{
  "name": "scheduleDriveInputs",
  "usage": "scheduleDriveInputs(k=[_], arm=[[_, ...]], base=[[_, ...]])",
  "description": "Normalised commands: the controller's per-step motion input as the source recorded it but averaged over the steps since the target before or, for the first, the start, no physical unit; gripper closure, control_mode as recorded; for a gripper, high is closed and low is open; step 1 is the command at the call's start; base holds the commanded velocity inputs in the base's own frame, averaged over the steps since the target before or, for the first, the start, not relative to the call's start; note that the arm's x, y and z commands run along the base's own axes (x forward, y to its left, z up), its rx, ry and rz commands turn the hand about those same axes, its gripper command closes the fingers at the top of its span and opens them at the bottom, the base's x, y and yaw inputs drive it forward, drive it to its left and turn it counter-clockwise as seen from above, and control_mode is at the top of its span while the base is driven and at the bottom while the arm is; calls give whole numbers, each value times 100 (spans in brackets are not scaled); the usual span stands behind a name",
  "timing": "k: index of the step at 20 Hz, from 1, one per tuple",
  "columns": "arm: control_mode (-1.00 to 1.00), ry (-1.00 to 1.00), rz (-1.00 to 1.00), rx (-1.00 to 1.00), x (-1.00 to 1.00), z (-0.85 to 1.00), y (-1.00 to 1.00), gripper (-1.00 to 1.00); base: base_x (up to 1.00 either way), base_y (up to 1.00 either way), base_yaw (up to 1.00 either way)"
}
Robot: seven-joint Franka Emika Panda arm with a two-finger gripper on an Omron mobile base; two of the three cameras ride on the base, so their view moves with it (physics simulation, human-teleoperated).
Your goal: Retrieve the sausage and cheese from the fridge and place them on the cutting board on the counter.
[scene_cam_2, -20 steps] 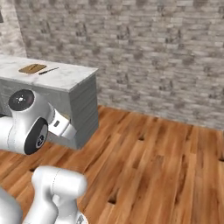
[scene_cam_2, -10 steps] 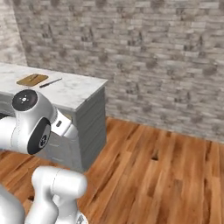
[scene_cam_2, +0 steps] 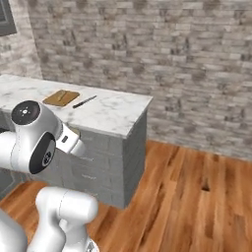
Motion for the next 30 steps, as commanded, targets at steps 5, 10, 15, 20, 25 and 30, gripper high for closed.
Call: scheduleDriveInputs(k=[5, 10, 15, 20, 25, 30], arm=[[100, 0, 0, 0, 0, 0, 0, 100], [100, 0, 0, 0, 0, 0, 0, 100], [100, 0, 0, 0, 0, 0, 0, 100], [100, 0, 0, 0, 0, 0, 0, 100], [100, 0, 0, 0, 0, 0, 0, 100], [100, 0, 0, 0, 0, 0, 0, 100]], base=[[62, 99, -11], [52, 95, -8], [56, 79, -8], [59, 28, -2], [51, 5, -2], [8, 0, 0]])
